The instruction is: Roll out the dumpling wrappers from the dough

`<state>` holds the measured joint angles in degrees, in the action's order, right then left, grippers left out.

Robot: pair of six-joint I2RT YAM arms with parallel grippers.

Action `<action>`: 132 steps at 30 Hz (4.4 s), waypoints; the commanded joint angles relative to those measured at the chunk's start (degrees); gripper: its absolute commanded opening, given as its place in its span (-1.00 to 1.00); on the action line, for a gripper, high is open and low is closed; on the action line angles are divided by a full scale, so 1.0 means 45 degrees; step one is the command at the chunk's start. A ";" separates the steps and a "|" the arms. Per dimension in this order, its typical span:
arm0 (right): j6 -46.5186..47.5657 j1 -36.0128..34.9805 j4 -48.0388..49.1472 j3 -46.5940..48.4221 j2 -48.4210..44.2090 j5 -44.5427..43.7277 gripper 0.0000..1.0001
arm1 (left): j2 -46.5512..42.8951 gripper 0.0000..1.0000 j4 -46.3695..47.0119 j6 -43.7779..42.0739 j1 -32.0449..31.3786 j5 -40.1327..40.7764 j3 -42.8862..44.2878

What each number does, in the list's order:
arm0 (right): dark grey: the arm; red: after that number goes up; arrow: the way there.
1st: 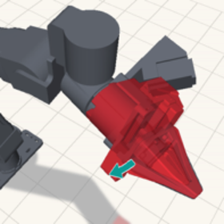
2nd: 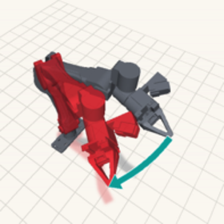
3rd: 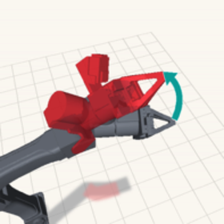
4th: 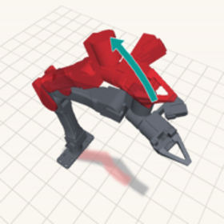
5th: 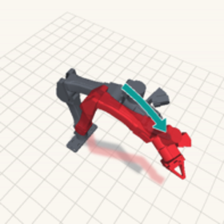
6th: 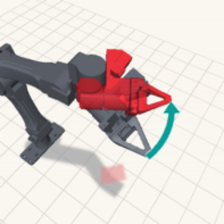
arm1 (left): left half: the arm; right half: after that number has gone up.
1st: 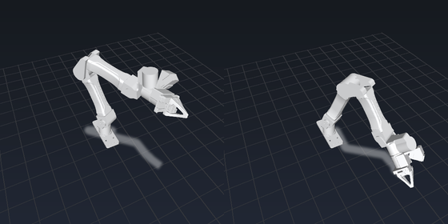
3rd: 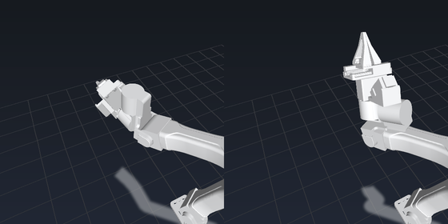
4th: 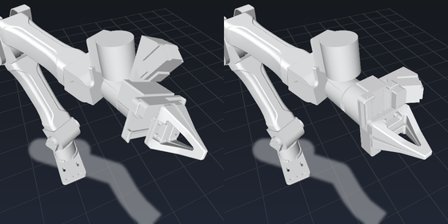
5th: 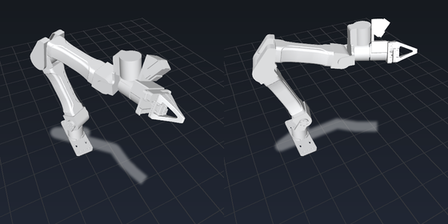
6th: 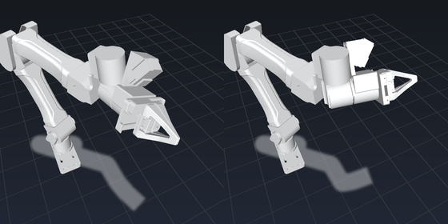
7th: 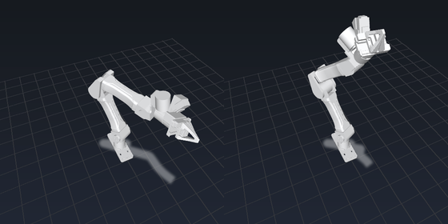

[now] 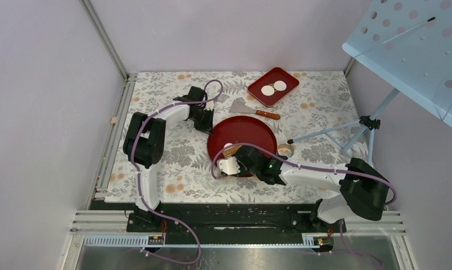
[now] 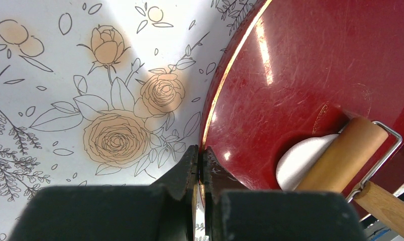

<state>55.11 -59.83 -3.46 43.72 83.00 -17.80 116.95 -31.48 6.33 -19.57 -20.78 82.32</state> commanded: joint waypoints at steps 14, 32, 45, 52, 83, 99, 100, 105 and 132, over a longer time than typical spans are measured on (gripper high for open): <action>-0.1130 -0.0008 -0.6415 -0.1071 -0.1716 0.3916 -1.00 | -0.0021 -1.00 0.0451 0.0039 0.0111 0.1071 -0.0306; -0.1319 -0.0366 -0.6305 -0.0373 -0.3274 0.1850 -1.00 | -0.0034 -1.00 0.0449 0.0039 0.0111 0.1067 -0.0299; -0.0716 0.1106 -0.5486 0.0300 -0.6262 0.0168 -1.00 | -0.0077 -1.00 0.0492 0.0057 0.0150 0.1075 -0.0357; -0.0800 0.1814 -0.6091 -0.0712 -0.8456 -0.0016 -1.00 | -0.0077 -1.00 0.0544 0.0182 0.0228 0.1042 -0.0364; -0.1567 0.5196 -0.7237 -0.4494 -1.0170 -0.2458 0.28 | -0.0243 -1.00 0.0744 0.0286 0.0443 0.0759 -0.0598; -0.2850 0.5460 -0.5802 -0.1448 -0.7996 0.2016 0.84 | -0.0164 -1.00 0.0710 0.0312 0.0443 0.0714 -0.0497; -0.2938 0.5730 -0.5498 -0.1183 -0.7241 0.2183 0.84 | -0.0175 -1.00 0.0708 0.0313 0.0443 0.0711 -0.0515; -0.3143 0.7443 -0.5010 0.0721 -0.3594 0.3536 0.84 | -0.0178 -1.00 0.0703 0.0282 0.0452 0.0673 -0.0531; -0.2472 0.9743 -0.6736 0.3704 0.2373 0.6019 0.99 | -0.0143 -1.00 0.0707 0.0268 0.0508 0.0486 -0.0488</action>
<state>43.13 -16.14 -31.92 58.17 92.38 7.25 116.40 -29.21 7.99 -18.33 -21.78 80.95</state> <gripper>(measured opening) 0.993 0.025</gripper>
